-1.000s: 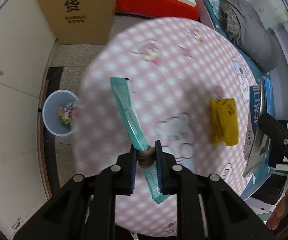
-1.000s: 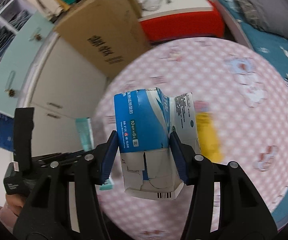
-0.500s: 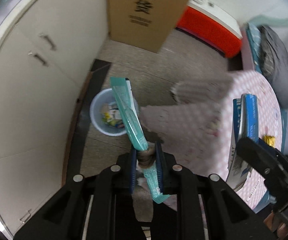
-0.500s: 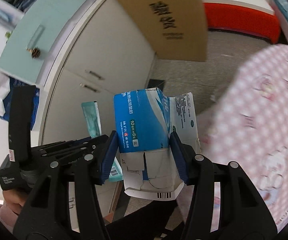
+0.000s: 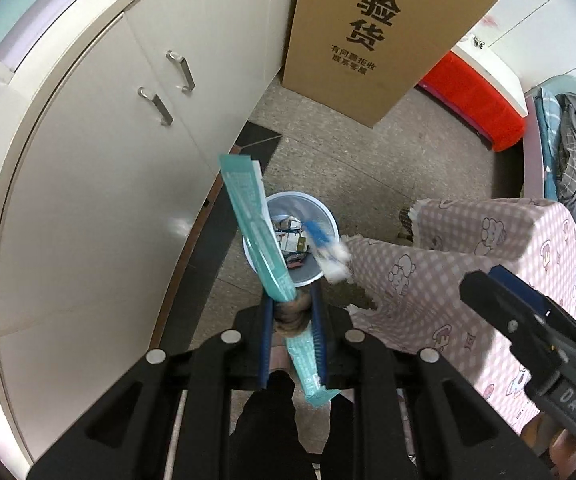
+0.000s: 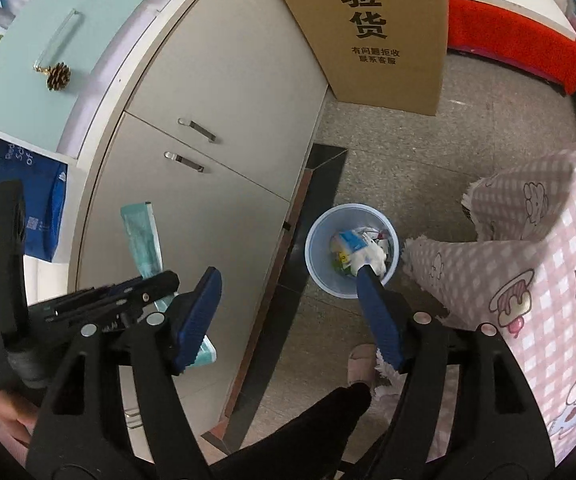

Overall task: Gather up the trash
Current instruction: 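Carry teal tube and blue-white box to the wastebasket and release both, then move both grippers to the yellow packets and grasp them with both grippers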

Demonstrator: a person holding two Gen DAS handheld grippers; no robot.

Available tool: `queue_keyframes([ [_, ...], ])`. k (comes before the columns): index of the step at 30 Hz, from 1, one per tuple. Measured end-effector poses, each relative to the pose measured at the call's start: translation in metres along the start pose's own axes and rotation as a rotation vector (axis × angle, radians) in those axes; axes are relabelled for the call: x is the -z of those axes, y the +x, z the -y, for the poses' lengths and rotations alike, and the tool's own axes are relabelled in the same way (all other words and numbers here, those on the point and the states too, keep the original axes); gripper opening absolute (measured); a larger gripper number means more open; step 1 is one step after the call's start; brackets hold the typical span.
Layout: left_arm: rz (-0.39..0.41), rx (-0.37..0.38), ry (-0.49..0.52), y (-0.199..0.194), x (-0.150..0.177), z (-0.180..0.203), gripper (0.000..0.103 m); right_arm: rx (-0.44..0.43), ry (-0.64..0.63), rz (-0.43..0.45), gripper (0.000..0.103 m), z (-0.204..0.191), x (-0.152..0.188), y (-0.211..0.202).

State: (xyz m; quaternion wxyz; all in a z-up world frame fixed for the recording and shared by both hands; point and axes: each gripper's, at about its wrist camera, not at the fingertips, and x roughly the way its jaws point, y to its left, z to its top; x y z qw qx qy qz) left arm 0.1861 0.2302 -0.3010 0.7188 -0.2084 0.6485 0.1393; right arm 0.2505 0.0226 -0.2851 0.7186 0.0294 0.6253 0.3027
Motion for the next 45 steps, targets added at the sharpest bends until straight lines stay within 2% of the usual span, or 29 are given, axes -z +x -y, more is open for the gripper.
queue_keyframes([
  [10,-0.021,0.011,0.044,0.01,-0.007,0.013,0.017,0.029,0.05,-0.005,0.07,0.01,0.006,-0.009],
  [22,-0.022,-0.032,0.128,0.015,-0.016,0.045,0.017,0.048,0.146,0.054,0.071,0.046,0.023,-0.04],
  [26,-0.013,-0.042,0.127,0.015,-0.022,0.051,0.019,0.049,0.171,0.073,0.071,0.056,0.032,-0.049],
  [27,-0.016,-0.045,0.124,0.016,-0.024,0.052,0.026,0.05,0.177,0.079,0.072,0.059,0.034,-0.051],
  [28,-0.033,-0.051,0.12,0.019,-0.026,0.053,0.047,0.05,0.183,0.082,0.072,0.061,0.035,-0.053],
  [30,-0.039,-0.058,0.112,0.021,-0.026,0.054,0.066,0.049,0.193,0.089,0.072,0.067,0.04,-0.058],
  [45,-0.036,-0.096,0.119,0.015,0.001,0.082,0.066,0.035,0.251,0.134,0.072,0.11,0.067,-0.089],
])
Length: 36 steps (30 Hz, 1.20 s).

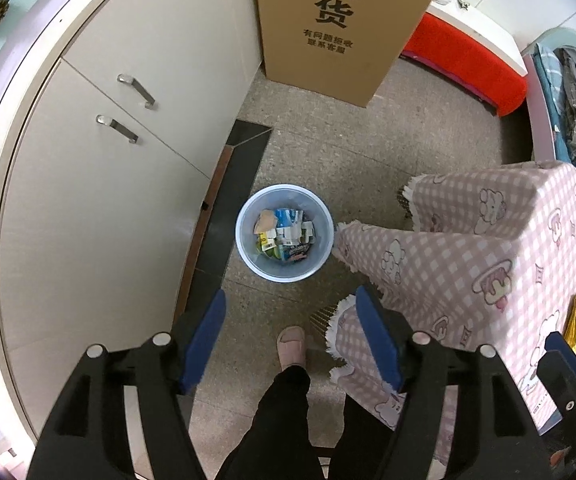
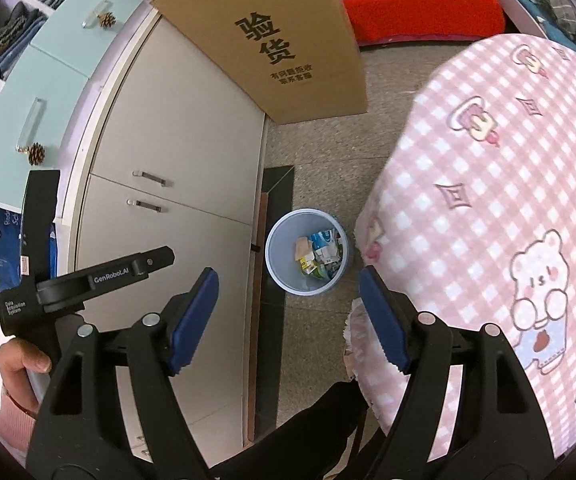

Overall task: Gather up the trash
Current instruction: 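Move both grippers to the yellow packets and grasp them with both grippers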

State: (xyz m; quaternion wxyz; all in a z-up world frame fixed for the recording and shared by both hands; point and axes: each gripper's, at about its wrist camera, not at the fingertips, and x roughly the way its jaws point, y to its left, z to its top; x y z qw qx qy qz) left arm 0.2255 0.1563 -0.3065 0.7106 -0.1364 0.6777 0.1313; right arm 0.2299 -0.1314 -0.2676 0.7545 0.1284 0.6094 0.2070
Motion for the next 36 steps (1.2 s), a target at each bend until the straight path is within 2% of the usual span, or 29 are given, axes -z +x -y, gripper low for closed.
queue_keyframes([
  [5,0.017,0.001,0.05,-0.009,0.008,0.036,0.066,-0.005,0.056,0.034,0.072,0.034,0.003,-0.02],
  [9,0.046,0.018,0.131,-0.019,0.014,0.08,0.066,-0.003,0.141,0.084,0.072,0.073,0.009,-0.046],
  [16,0.092,0.072,0.403,-0.034,0.037,0.205,0.066,0.05,0.418,0.234,0.072,0.172,0.03,-0.104],
  [21,0.097,0.118,0.56,-0.035,0.058,0.29,0.066,0.071,0.595,0.263,0.072,0.238,0.056,-0.128],
  [23,0.096,0.143,0.605,-0.034,0.065,0.32,0.066,0.048,0.652,0.251,0.072,0.259,0.062,-0.13],
  [29,0.087,0.247,0.7,-0.03,0.079,0.388,0.066,-0.102,0.838,0.227,0.071,0.312,0.076,-0.125],
  [33,0.106,0.228,0.751,-0.024,0.082,0.419,0.066,-0.153,0.893,0.21,0.068,0.326,0.07,-0.117],
  [36,0.079,0.241,0.747,-0.014,0.078,0.434,0.066,-0.185,0.921,0.193,0.057,0.339,0.063,-0.108],
])
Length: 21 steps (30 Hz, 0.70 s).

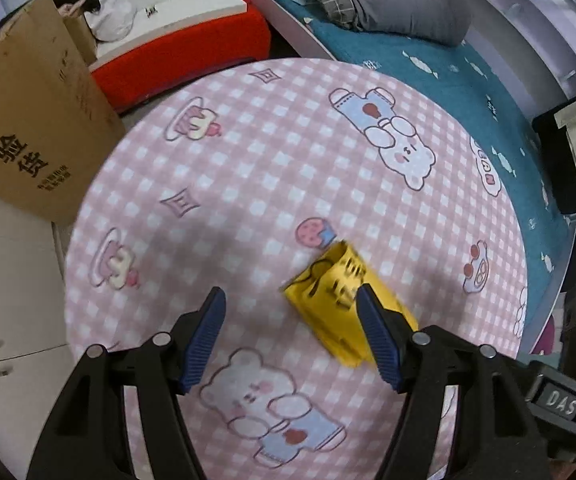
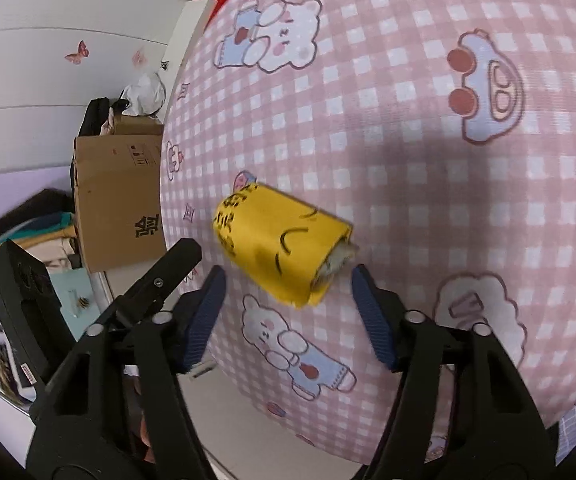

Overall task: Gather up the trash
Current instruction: 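Move both grippers to the yellow packets and grasp them with both grippers, then carry the yellow packets to the wastebasket and open both grippers above it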

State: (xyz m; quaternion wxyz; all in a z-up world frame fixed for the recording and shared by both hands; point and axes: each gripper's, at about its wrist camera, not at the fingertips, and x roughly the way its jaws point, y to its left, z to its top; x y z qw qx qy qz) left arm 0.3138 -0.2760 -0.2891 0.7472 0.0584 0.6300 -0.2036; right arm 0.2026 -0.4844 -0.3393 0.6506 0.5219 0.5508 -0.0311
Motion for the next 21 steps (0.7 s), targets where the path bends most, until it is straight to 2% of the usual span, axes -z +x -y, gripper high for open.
queue_keyframes([
  [2,-0.01,0.022,-0.011,0.006,-0.005,0.001,0.066,-0.016,0.033,-0.034,0.051,0.004,-0.007,0.008],
  [9,-0.048,0.108,-0.042,0.028,-0.017,0.005,0.065,-0.001,0.03,-0.067,0.043,0.012,-0.018,0.016],
  [11,-0.074,0.146,-0.05,0.035,-0.018,0.007,0.053,0.006,0.006,-0.07,0.041,0.009,-0.02,0.016],
  [12,-0.089,0.156,-0.054,0.038,-0.018,0.008,0.04,0.021,-0.01,-0.065,0.04,0.007,-0.021,0.015],
  [13,-0.101,0.146,-0.052,0.04,-0.017,0.01,0.034,0.037,-0.034,-0.059,0.04,0.003,-0.022,0.015],
  [14,-0.097,0.13,-0.038,0.041,-0.016,0.012,0.034,0.045,-0.05,-0.057,0.039,0.001,-0.024,0.015],
  [19,-0.065,0.146,-0.06,0.028,-0.011,0.003,0.02,0.079,-0.147,-0.037,0.037,-0.017,-0.026,0.011],
  [21,-0.05,0.149,-0.076,0.02,-0.01,-0.005,0.019,0.087,-0.188,-0.034,0.037,-0.03,-0.024,0.013],
])
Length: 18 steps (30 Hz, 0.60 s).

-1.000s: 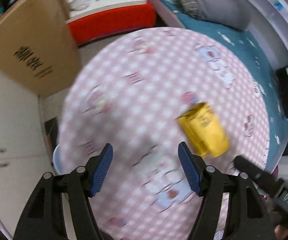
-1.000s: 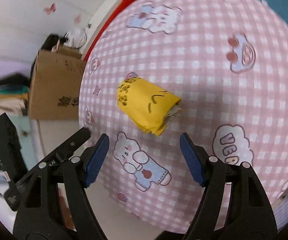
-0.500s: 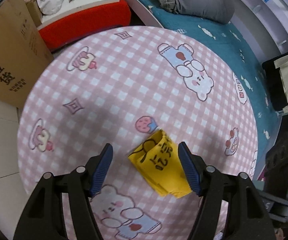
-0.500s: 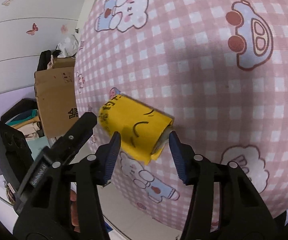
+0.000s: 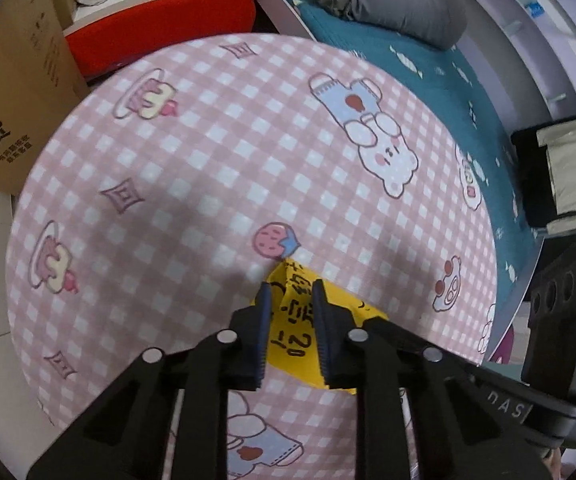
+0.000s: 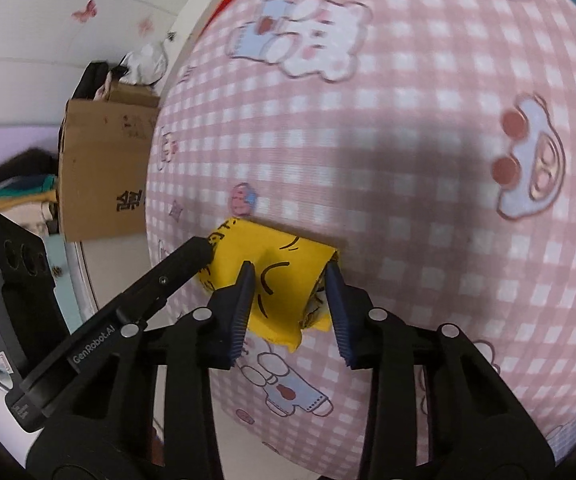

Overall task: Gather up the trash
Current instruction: 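Carry the yellow packets to the wastebasket and open both grippers above it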

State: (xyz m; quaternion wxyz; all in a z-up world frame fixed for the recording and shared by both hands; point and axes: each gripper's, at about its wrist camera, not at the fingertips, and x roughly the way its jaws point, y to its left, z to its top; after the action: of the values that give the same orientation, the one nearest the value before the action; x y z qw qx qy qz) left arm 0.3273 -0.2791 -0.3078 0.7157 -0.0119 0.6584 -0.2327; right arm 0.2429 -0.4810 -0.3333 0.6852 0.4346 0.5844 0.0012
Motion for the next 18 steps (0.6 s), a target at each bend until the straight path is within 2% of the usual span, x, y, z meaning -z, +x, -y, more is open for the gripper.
queue_keyframes([
  [8,0.08,0.045,-0.119,-0.044,0.021,-0.049,0.019,0.017,-0.135,-0.013,0.037,-0.059,0.013,0.02],
  [14,0.156,0.038,-0.219,-0.082,0.054,-0.102,0.019,0.011,-0.246,-0.058,0.037,-0.116,0.045,0.05],
  [18,0.206,0.019,-0.299,-0.113,0.086,-0.151,0.019,-0.006,-0.33,-0.105,0.037,-0.163,0.083,0.078],
])
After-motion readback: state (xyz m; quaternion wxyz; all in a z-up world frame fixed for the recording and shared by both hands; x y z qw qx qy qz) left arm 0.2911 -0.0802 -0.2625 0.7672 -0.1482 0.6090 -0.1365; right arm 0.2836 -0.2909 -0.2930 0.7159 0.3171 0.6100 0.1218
